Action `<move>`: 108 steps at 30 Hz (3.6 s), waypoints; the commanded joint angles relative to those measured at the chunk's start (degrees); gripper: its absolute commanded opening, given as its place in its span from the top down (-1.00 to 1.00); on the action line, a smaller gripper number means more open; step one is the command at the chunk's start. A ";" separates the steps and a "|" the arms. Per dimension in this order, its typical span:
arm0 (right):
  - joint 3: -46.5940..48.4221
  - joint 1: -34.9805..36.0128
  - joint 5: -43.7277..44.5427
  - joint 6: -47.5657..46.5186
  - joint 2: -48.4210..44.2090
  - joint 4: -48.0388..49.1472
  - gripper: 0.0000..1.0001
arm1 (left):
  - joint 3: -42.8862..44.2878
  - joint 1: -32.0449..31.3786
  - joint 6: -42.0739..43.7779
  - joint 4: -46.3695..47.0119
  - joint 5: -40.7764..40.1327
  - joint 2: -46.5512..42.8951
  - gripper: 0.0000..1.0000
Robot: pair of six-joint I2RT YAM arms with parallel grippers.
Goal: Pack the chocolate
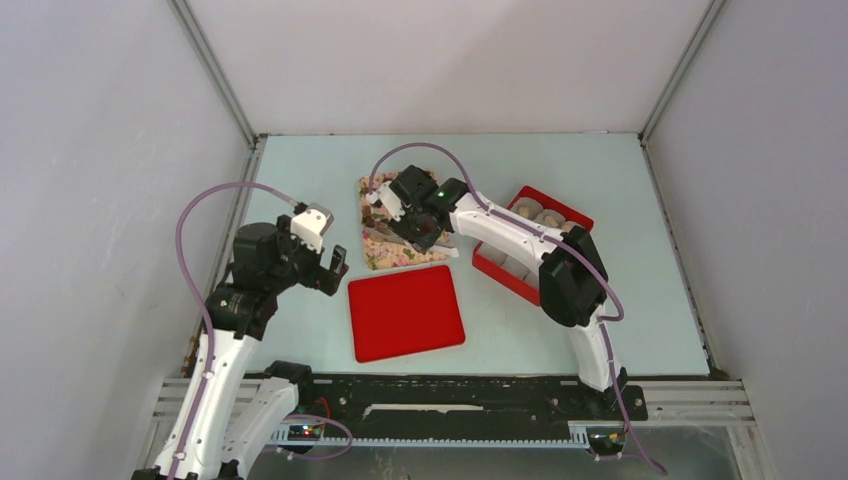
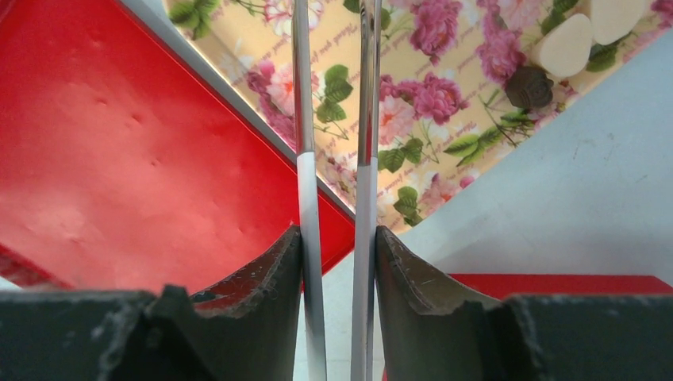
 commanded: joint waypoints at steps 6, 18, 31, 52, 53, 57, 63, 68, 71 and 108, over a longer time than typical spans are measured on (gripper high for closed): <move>-0.98 1.81 7.15 -1.32 -2.39 0.59 0.31 | -1.84 0.73 -0.82 2.47 1.42 -0.67 -0.99; -2.17 2.65 8.51 -2.84 -1.71 0.57 0.35 | -2.40 0.91 -1.03 2.72 1.94 -1.41 -0.99; -4.31 2.87 9.30 -4.09 -6.52 1.24 0.60 | -2.81 1.39 -1.10 3.05 2.44 -2.02 -0.99; -23.77 -2.42 8.29 -6.76 -29.82 5.43 0.68 | -3.88 2.58 -1.65 3.94 4.01 -1.96 -1.00; -24.80 -3.79 8.25 -6.75 -31.27 5.38 0.68 | -3.99 2.65 -1.70 4.11 4.13 -1.95 -0.99; -27.80 -9.98 6.93 -5.89 -36.50 3.68 0.67 | -4.21 3.09 -1.70 4.43 4.72 -1.64 -0.99; -32.38 -21.47 3.60 -6.35 -43.80 1.39 0.65 | -4.06 3.86 -2.10 4.32 5.46 -0.64 -0.99; -37.35 -29.70 -0.66 -6.94 -46.72 1.42 0.64 | -4.20 4.74 -2.39 4.17 5.94 -0.62 -0.99; -39.21 -32.20 -2.70 -7.03 -47.04 2.14 0.63 | -4.41 5.49 -2.47 4.19 6.21 -0.72 -0.99; -44.36 -33.73 -1.70 -6.20 -42.53 6.89 0.24 | -5.84 7.33 -3.06 4.99 7.80 -2.11 -0.99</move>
